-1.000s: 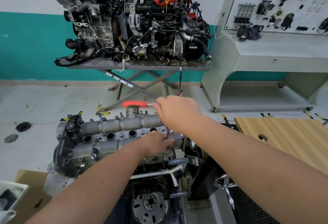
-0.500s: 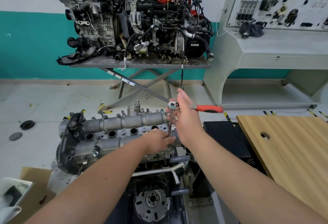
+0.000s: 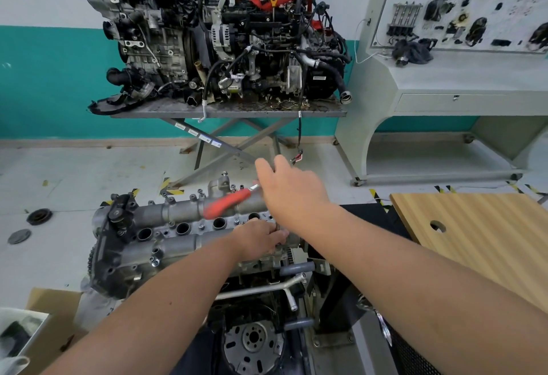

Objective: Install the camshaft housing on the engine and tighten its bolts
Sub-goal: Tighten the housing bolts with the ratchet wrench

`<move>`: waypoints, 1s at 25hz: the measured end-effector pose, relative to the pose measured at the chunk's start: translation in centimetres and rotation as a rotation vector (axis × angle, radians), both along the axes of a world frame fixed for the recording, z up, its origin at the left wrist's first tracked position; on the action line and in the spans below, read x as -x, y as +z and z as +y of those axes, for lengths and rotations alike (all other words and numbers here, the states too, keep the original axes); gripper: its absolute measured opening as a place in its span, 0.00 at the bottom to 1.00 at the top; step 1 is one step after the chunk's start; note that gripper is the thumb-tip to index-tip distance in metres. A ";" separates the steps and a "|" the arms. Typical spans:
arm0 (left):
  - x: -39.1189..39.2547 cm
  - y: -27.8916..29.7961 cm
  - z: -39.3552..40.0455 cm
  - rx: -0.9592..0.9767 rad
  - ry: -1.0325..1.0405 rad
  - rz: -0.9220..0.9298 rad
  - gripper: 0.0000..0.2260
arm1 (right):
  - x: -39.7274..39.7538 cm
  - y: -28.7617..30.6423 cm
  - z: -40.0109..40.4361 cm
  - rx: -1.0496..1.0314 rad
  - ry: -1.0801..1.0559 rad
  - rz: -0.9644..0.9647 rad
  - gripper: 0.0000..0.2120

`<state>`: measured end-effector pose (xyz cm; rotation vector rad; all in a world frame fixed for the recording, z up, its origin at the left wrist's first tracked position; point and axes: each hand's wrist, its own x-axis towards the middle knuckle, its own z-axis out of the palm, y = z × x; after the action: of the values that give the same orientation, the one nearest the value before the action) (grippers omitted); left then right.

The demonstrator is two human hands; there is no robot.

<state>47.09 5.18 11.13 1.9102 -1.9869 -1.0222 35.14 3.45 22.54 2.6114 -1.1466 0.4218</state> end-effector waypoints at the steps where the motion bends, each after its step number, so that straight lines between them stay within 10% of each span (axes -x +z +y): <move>1: -0.1 0.0 -0.1 -0.032 0.013 -0.012 0.19 | -0.4 0.7 0.1 -0.012 -0.056 0.071 0.17; 6: -0.1 -0.1 -0.1 -0.049 0.039 -0.026 0.22 | -0.7 3.7 -1.4 -0.307 -0.125 0.118 0.10; 10: 0.0 0.2 0.1 -0.023 0.030 -0.056 0.23 | -0.4 3.2 -0.9 -1.338 -0.212 -0.948 0.07; 13: 0.1 0.2 0.1 -0.008 0.015 -0.063 0.22 | 0.4 1.7 -0.1 -1.618 -0.117 -1.516 0.05; 18: 0.1 0.4 0.0 -0.006 0.001 -0.043 0.18 | 0.4 -1.0 0.5 -1.327 -0.071 -1.782 0.04; 25: 0.1 0.2 0.1 0.064 -0.028 -0.065 0.11 | 1.0 -2.7 0.2 -0.002 0.268 -0.683 0.16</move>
<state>47.00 5.26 11.34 1.9111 -2.0612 -0.9029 34.15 3.69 19.82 2.6985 -0.9412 1.4477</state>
